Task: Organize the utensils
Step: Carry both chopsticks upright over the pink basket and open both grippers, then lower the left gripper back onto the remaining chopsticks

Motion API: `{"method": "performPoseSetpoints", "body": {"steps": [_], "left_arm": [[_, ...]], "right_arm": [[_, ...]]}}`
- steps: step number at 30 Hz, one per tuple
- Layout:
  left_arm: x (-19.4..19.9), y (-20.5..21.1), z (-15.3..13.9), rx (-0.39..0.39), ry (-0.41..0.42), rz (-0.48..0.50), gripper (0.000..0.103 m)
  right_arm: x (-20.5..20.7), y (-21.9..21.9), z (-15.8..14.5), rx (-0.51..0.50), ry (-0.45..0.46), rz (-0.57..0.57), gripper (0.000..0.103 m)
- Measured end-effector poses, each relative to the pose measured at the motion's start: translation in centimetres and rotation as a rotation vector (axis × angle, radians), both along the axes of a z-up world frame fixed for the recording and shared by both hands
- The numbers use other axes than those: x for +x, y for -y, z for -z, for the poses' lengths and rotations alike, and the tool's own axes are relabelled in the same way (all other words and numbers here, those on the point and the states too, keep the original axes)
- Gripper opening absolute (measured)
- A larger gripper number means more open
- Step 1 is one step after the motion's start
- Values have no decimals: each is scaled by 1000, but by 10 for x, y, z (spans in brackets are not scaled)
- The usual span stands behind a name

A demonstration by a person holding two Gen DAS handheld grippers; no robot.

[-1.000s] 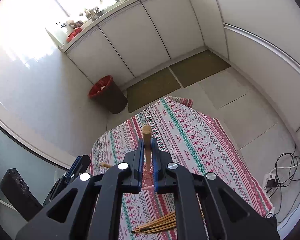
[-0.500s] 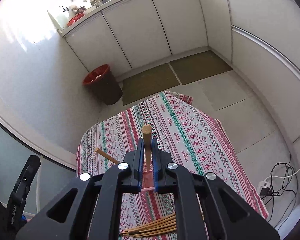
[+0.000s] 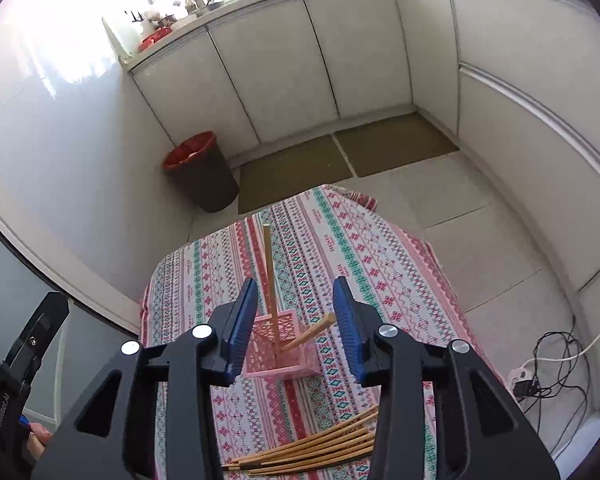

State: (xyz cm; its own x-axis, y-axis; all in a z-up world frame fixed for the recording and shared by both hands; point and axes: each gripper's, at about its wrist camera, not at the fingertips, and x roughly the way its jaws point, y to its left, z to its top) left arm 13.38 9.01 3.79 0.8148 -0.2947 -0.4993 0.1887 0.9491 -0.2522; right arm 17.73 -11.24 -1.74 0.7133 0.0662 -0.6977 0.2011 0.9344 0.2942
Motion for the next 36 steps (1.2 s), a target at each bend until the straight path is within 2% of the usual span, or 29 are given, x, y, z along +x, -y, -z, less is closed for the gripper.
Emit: {"method": "performPoseSetpoints", "body": {"steps": [7, 11, 17, 20, 23, 30, 36], "left_arm": [[-10, 9, 10, 45, -18, -1, 53], [-18, 8, 15, 48, -13, -12, 70], [-29, 17, 33, 102, -41, -1, 73], [-36, 21, 37, 117, -32, -3, 82], [-40, 24, 42, 128, -34, 2, 84], [-47, 29, 50, 144, -40, 9, 94], [-52, 36, 61, 175, -60, 35, 96]], "right_arm": [[-31, -2, -3, -117, 47, 43, 50], [-47, 1, 2, -150, 59, 64, 57], [-66, 3, 11, -175, 63, 93, 68], [-77, 4, 14, -193, 83, 126, 83], [-87, 6, 17, -217, 93, 154, 89], [-103, 13, 27, -274, 74, 190, 95], [-118, 19, 35, -315, 64, 190, 95]]}}
